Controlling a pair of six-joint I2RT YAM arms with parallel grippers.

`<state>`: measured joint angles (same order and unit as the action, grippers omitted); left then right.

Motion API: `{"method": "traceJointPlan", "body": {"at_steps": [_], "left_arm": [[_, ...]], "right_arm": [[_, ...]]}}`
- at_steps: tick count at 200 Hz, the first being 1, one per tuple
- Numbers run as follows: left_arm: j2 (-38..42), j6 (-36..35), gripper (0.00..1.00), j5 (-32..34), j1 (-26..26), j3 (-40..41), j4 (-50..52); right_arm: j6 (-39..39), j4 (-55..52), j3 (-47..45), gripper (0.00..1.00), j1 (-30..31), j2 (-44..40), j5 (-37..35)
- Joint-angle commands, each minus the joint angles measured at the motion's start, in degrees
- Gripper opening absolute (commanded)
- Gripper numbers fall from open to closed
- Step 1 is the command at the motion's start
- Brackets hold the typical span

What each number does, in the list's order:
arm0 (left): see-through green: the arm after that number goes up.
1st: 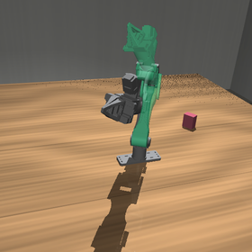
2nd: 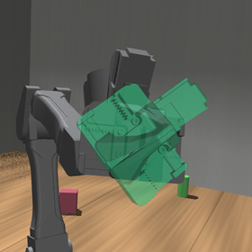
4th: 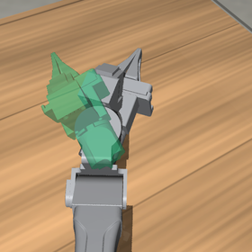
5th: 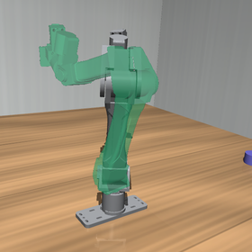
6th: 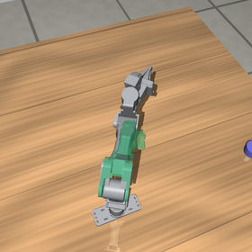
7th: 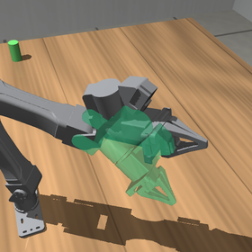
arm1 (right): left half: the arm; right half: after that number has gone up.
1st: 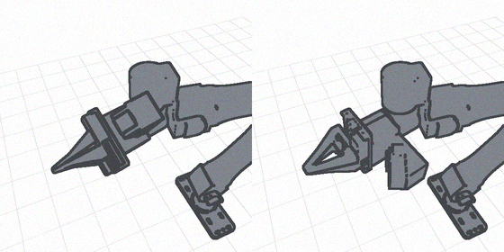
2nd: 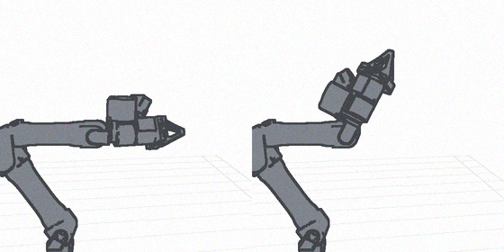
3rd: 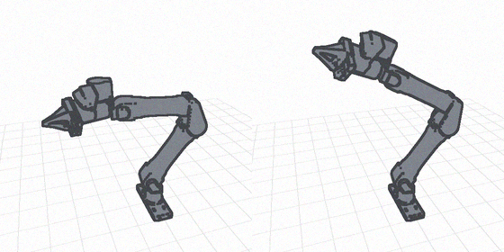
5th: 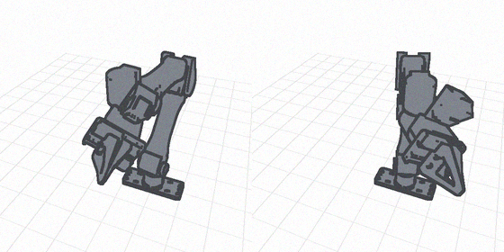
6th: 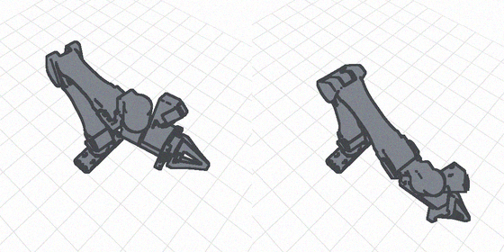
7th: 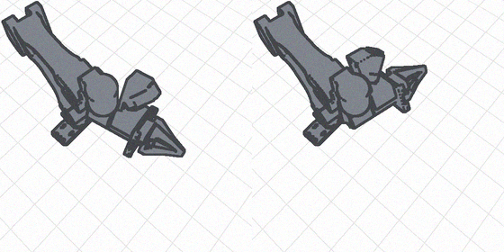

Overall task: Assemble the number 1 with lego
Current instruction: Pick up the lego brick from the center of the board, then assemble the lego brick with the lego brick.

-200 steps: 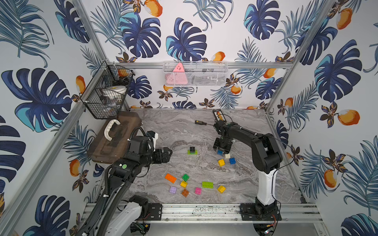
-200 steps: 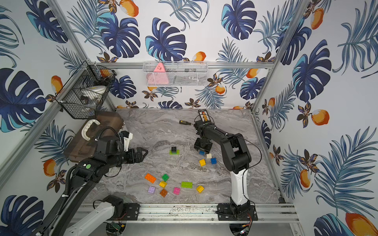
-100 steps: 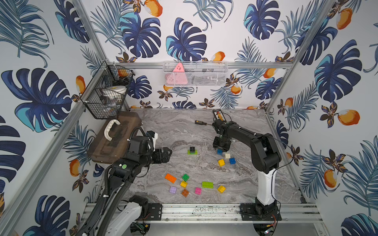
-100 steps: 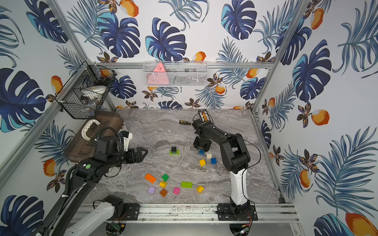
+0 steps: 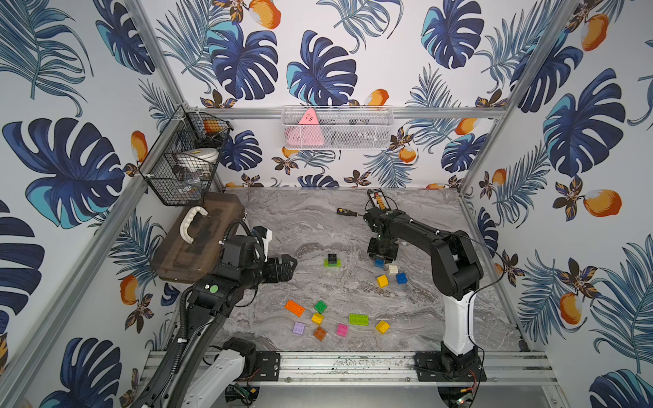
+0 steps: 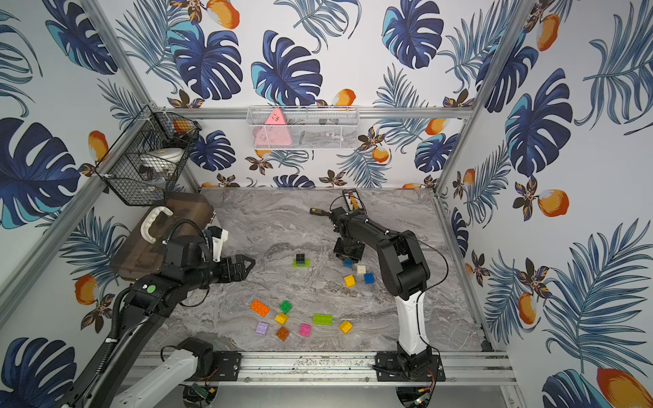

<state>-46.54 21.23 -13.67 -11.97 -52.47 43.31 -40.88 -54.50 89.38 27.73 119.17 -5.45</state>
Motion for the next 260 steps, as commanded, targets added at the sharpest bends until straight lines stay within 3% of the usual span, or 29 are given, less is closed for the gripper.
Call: {"method": "traceJointPlan", "body": {"at_steps": [1, 47, 102, 147, 182, 201, 260], "left_arm": [[0.13, -0.07, 0.97, -0.21, 0.19, -0.21, -0.72], [0.31, -0.05, 0.97, -0.13, 0.19, -0.20, -0.75], [0.45, -0.06, 0.97, -0.04, 0.19, -0.12, -0.75], [0.67, 0.03, 0.97, 0.14, 0.19, -0.14, -0.75], [0.58, -0.03, 0.97, 0.14, 0.20, -0.24, -0.73], [0.65, 0.02, 0.97, 0.14, 0.28, -0.14, -0.72], [1.09, -0.02, 0.97, 0.36, 0.28, -0.18, -0.77]], "right_arm": [[0.21, -1.45, 0.27, 0.41, 0.44, -0.48, -0.61], [-0.12, -1.35, -0.15, 0.41, 1.09, -0.70, -0.38], [-0.08, -1.63, -0.38, 0.25, 1.26, -2.01, -0.26], [0.64, -2.48, 0.96, 0.21, 3.20, -2.63, 1.34], [2.53, -8.04, 10.66, 0.21, 9.99, -3.34, -1.12], [2.96, -11.87, 17.75, 0.21, 12.99, 0.46, -3.18], [3.48, -16.06, 33.14, 0.21, 17.72, 7.93, -3.06]]}}
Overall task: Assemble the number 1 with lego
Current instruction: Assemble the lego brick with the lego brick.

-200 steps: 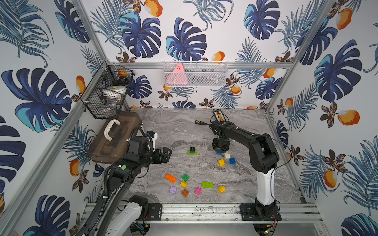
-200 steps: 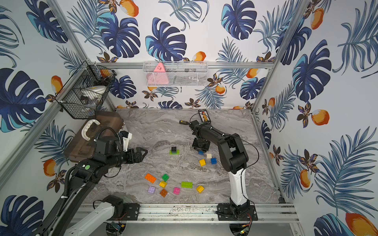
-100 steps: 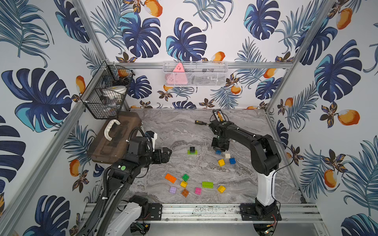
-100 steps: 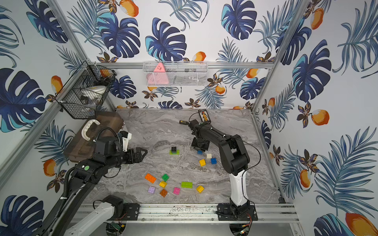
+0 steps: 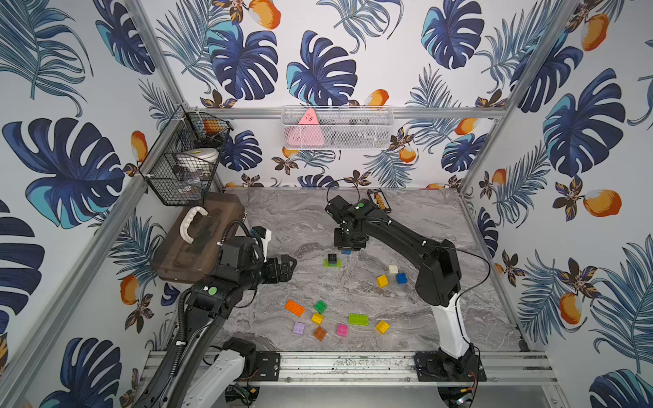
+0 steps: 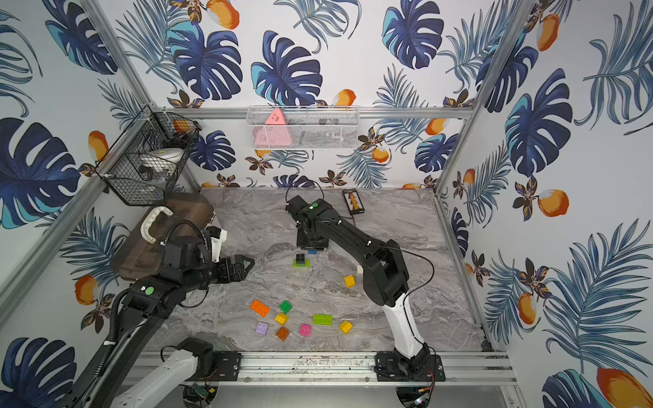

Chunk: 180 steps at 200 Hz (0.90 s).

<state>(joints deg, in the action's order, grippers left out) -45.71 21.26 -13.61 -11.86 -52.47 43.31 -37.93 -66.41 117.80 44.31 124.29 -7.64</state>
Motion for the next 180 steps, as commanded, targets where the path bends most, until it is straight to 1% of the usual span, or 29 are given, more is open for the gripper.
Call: {"method": "traceJointPlan", "body": {"at_steps": [1, 24, 40, 99, 143, 180], "left_arm": [[0.22, -0.02, 0.97, 0.31, 0.17, -0.18, -0.73], [0.32, 0.08, 0.97, 0.34, 0.17, -0.17, -0.74], [0.47, 0.02, 0.97, 0.48, 0.17, -0.10, -0.70], [0.90, 0.13, 0.97, 0.77, 0.17, -0.03, -0.73], [1.16, 0.25, 0.97, 1.04, 0.17, -0.09, -0.68], [1.41, 0.24, 0.97, 1.04, 0.17, -0.02, -0.69]], "right_arm": [[0.60, -4.20, 5.03, 0.21, 1.17, 2.94, -0.88], [1.11, -6.65, 10.61, 0.21, 2.55, 6.83, -0.93], [1.61, -7.52, 12.87, 0.21, 3.22, 8.68, -1.07], [4.67, -7.91, 14.68, 0.21, 3.32, 11.98, 1.65], [5.09, -8.36, 16.47, 0.21, 3.24, 14.29, 1.48], [5.12, -9.85, 18.37, 0.21, 2.93, 15.72, 0.02]]}}
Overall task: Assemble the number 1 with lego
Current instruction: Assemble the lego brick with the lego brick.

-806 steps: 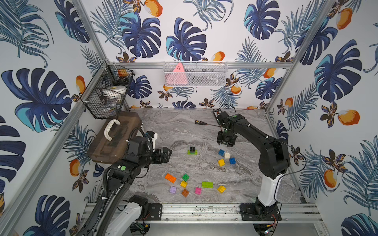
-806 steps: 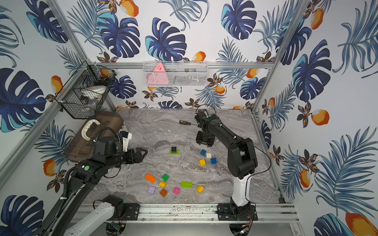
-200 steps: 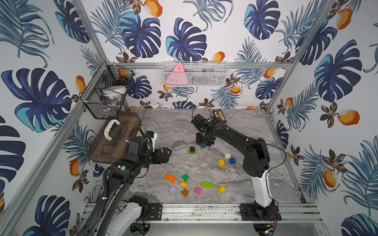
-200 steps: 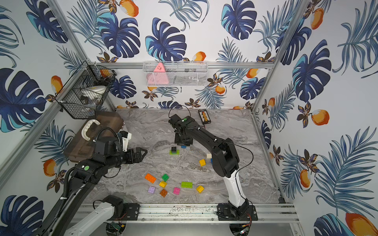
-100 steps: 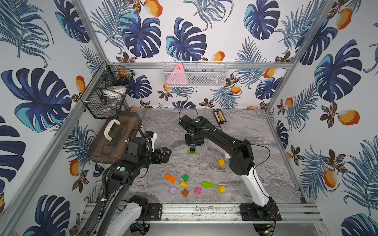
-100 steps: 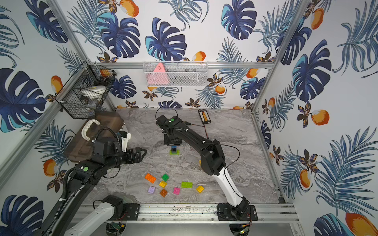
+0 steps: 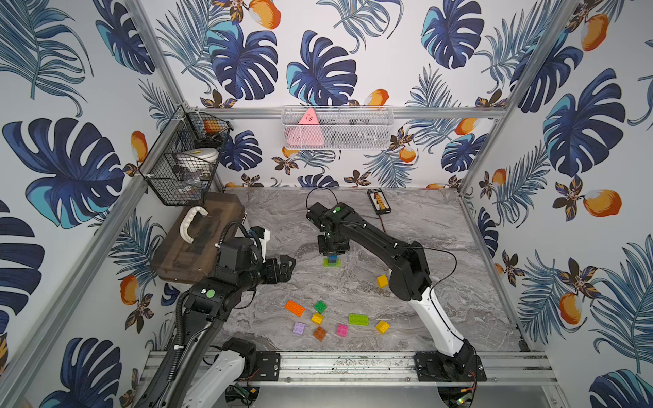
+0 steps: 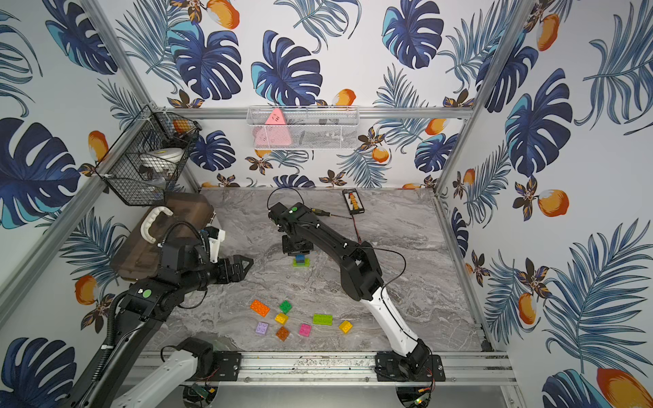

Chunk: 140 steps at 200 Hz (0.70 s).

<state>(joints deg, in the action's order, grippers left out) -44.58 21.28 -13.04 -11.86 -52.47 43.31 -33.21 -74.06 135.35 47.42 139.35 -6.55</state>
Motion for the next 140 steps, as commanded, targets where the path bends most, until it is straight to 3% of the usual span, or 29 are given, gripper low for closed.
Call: {"method": "traceJointPlan", "body": {"at_steps": [1, 140], "left_arm": [[0.23, 0.24, 0.97, 0.47, 0.17, 0.03, -0.69], [0.37, 0.21, 0.97, 0.73, 0.17, -0.09, -0.62]], "right_arm": [[0.37, -2.17, 0.80, 0.21, -0.20, 0.66, -1.04], [3.85, -2.75, 3.63, 0.21, -0.83, 2.63, -1.05]]}}
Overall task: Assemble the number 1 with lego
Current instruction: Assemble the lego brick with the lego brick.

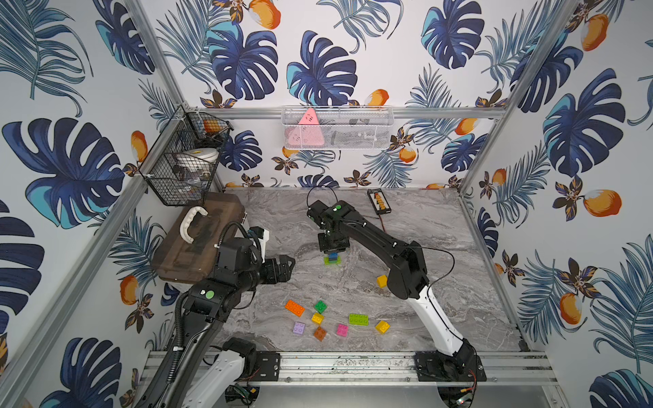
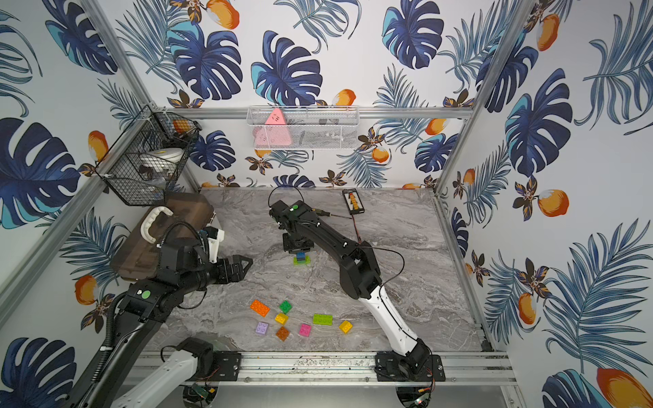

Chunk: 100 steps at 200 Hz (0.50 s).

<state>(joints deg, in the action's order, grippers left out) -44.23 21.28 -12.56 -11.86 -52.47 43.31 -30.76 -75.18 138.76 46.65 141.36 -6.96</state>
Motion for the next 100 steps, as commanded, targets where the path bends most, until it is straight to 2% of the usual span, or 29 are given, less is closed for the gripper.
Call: {"method": "traceJointPlan", "body": {"at_steps": [1, 100], "left_arm": [[0.02, 0.23, 0.97, 0.25, 0.17, -0.09, -0.61], [0.02, 0.31, 0.97, 0.34, 0.16, -0.02, -0.64]], "right_arm": [[1.45, -1.73, 0.25, 0.21, -0.07, 0.64, -0.61], [5.71, -5.15, 4.40, 0.18, -0.07, 4.98, 0.18]]}}
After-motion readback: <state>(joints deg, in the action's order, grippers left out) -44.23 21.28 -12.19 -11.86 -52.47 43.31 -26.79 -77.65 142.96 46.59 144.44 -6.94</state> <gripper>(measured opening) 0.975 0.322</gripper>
